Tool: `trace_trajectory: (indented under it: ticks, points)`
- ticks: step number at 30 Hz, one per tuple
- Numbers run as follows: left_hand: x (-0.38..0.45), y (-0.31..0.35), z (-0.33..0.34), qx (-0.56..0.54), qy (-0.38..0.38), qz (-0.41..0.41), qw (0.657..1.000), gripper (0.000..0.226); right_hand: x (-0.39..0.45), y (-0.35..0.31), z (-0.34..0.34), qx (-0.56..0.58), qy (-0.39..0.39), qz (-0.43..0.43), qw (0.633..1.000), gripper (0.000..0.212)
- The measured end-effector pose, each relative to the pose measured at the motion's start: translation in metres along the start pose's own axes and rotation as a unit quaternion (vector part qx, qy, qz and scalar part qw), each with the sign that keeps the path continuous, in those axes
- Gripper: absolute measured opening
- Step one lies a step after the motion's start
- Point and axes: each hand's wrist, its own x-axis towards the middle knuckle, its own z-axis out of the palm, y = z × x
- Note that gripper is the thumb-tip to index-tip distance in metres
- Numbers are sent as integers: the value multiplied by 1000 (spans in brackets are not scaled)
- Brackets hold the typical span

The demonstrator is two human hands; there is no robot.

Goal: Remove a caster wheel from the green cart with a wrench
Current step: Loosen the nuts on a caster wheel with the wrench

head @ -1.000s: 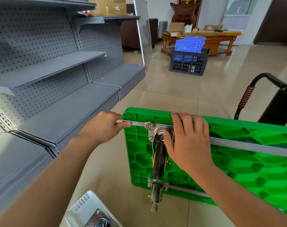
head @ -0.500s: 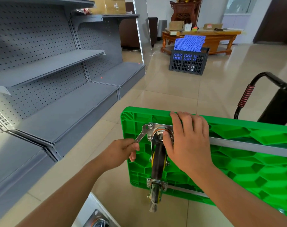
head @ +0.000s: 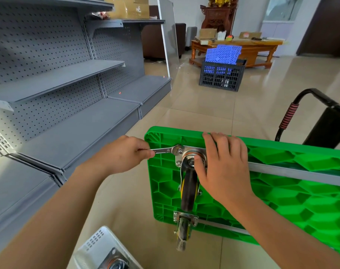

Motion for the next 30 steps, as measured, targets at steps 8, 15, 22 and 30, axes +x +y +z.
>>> trace_trajectory:
  ticks: [8,15,22,30]
  points:
    - [-1,12,-12,86,93,-52,991,43,0,-1,1,-4,2,0,1000,57]
    - [1,10,-2,45,140,-79,986,47,0,1,6,-3,23,-9,1000,57]
    - [2,-7,32,-16,41,-110,993,77,-1,1,10,0,41,-7,999,56]
    - [-6,15,81,-339,-137,-49,929,38,-1,2,8,-5,26,-8,1000,57]
